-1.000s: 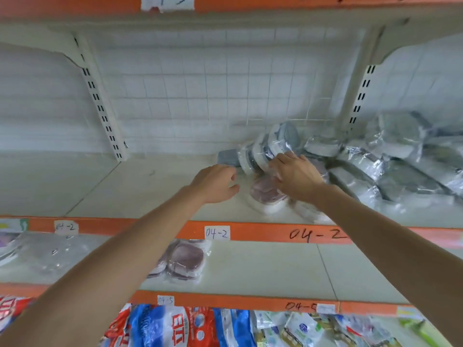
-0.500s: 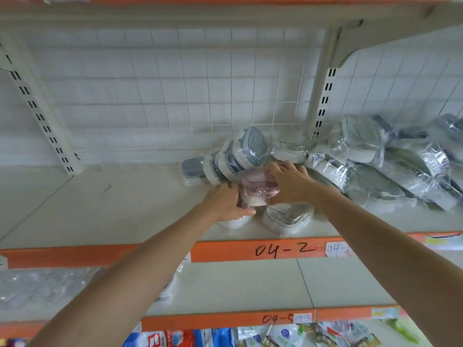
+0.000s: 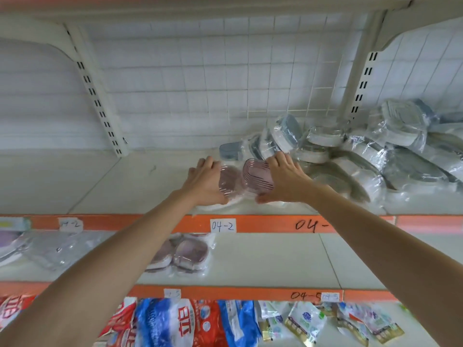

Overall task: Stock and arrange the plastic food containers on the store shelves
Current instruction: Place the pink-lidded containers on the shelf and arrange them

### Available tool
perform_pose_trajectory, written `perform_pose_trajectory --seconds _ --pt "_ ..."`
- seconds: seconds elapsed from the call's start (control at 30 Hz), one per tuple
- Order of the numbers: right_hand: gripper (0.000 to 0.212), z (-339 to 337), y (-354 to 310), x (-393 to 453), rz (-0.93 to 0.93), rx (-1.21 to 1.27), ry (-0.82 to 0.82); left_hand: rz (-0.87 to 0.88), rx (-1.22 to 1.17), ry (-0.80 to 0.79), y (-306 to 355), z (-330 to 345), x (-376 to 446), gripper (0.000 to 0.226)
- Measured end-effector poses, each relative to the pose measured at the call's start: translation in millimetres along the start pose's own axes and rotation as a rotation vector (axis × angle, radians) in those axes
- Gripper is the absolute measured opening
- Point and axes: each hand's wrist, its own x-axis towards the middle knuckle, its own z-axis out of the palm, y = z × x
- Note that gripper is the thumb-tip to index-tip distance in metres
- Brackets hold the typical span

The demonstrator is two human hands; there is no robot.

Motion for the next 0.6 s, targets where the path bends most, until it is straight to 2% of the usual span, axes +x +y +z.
perform_pose_trajectory --seconds 0.27,0.43,0.6 --pt "0.098 17.1 -102.9 -21.7 -0.032 0.11 -0.033 -0.076 -0.021 0.024 -81.1 -14.6 -97.4 0.085" --pt "0.095 35.1 -163.3 -42.0 -0.128 0.055 -0.018 -0.089 -0.003 -0.027 -120.8 -7.4 -164.0 0.089" --pt "0.095 62.8 -205.1 -70.7 -0.166 0.027 -0.082 -0.056 0.008 -0.114 -147.0 12.0 -215.4 0.089"
